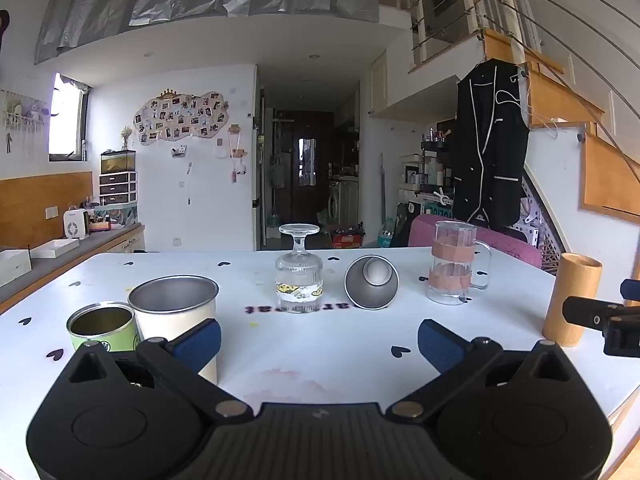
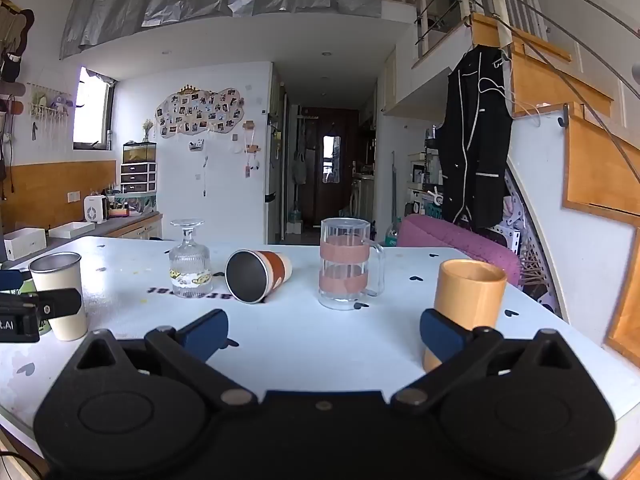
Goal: Flip cup upright
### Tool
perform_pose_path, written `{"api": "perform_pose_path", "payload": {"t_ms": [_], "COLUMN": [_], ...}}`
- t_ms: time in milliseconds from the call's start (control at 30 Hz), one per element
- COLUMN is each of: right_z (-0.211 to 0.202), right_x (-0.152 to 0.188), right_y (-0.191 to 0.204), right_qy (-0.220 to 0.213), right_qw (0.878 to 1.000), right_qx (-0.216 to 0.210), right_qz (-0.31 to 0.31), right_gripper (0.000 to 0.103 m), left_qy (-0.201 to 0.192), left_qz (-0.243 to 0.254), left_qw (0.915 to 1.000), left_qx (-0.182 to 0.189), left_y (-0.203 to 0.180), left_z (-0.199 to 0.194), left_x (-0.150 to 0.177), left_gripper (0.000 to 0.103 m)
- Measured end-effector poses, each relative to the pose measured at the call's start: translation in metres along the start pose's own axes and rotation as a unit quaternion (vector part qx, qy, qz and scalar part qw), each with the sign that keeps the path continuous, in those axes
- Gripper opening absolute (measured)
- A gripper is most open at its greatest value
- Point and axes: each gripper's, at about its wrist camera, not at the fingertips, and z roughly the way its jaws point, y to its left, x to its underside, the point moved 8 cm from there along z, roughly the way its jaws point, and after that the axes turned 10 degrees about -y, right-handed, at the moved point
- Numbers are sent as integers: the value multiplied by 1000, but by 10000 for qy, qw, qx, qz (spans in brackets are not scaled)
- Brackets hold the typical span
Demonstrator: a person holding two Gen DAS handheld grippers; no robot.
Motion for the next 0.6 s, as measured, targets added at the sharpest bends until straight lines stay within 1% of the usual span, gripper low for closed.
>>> {"api": "perform_pose_path", "payload": {"t_ms": [600], "right_z": [-1], "right_x": [0], "right_y": [0], "right_qy": [-9], "right_qw": [10000], "right_qx": [3], "right_qz": [-1], "right_gripper": [103], "left_qy": [6], "left_qz": [-20], "left_qw": [10000], "left_qx": [3], "left_y": [0], "left_z": [0], "left_x": [0], "left_gripper": [103]}}
